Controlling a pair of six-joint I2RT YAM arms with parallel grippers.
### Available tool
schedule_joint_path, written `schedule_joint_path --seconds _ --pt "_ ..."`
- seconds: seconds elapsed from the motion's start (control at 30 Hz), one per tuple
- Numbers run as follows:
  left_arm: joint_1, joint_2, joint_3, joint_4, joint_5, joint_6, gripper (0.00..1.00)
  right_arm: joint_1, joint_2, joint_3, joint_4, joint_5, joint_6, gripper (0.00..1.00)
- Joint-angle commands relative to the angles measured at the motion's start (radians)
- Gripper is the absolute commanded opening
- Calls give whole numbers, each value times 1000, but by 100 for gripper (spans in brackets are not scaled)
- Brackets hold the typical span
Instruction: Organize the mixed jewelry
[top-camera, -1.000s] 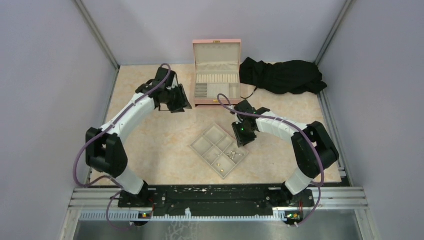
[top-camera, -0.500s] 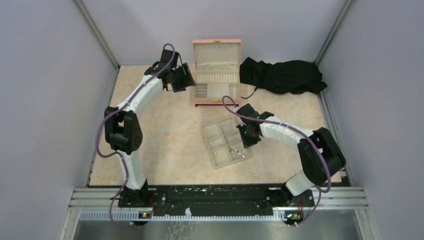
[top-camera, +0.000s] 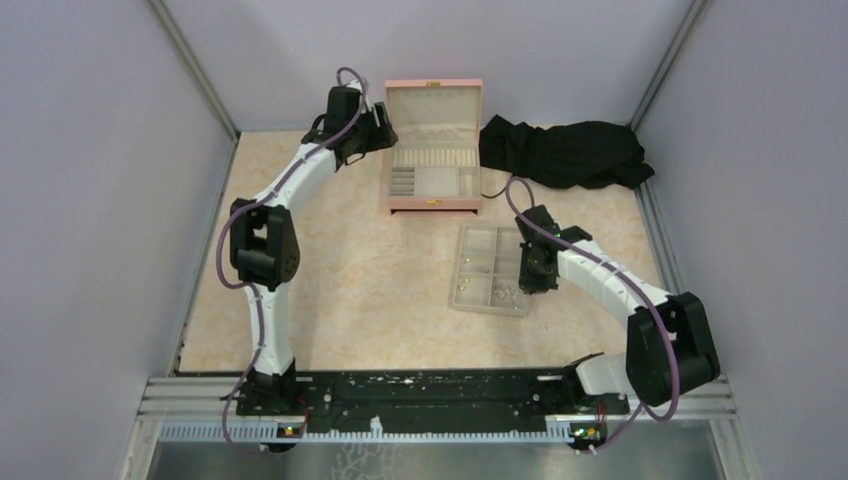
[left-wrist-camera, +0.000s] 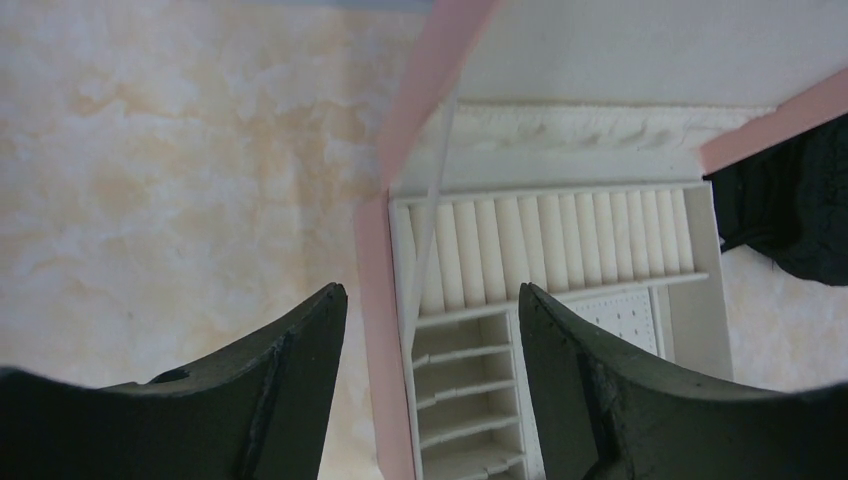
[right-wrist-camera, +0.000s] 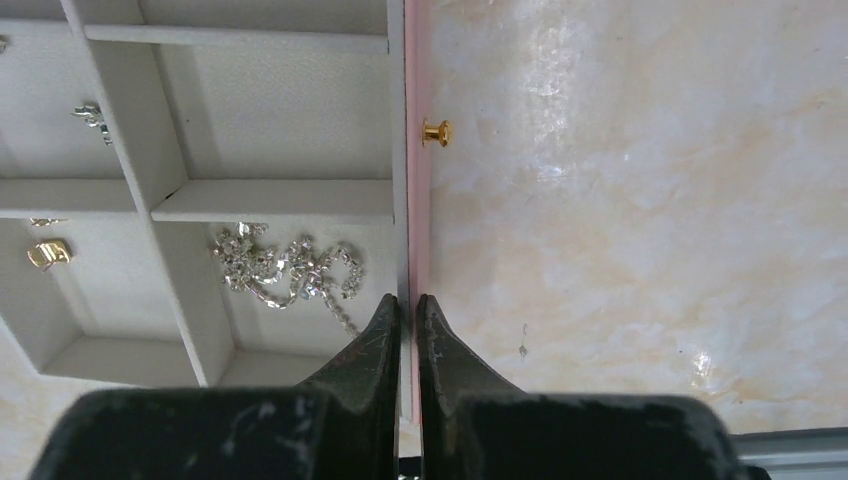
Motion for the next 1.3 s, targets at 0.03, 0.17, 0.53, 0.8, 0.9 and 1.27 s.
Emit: schedule_joint_path --seconds 0.03,0.17,0.53,0.8,0.9,1.27 --pt "22 107 155 84 15 78 70 -9 -45 35 -17 22 33 0" --pt "24 142 169 59 48 92 68 -10 -40 44 -20 27 33 0" --pt "-6 133 37 80 59 99 58 -10 -3 60 -6 9 30 0" --pt "-18 145 21 78 -13 111 46 -11 -5 53 -6 5 28 0" --pt "-21 155 24 77 -20 118 38 -11 -9 46 -7 4 27 0" --pt "-51 167 31 58 -75 150 25 -11 -15 41 -5 1 32 0"
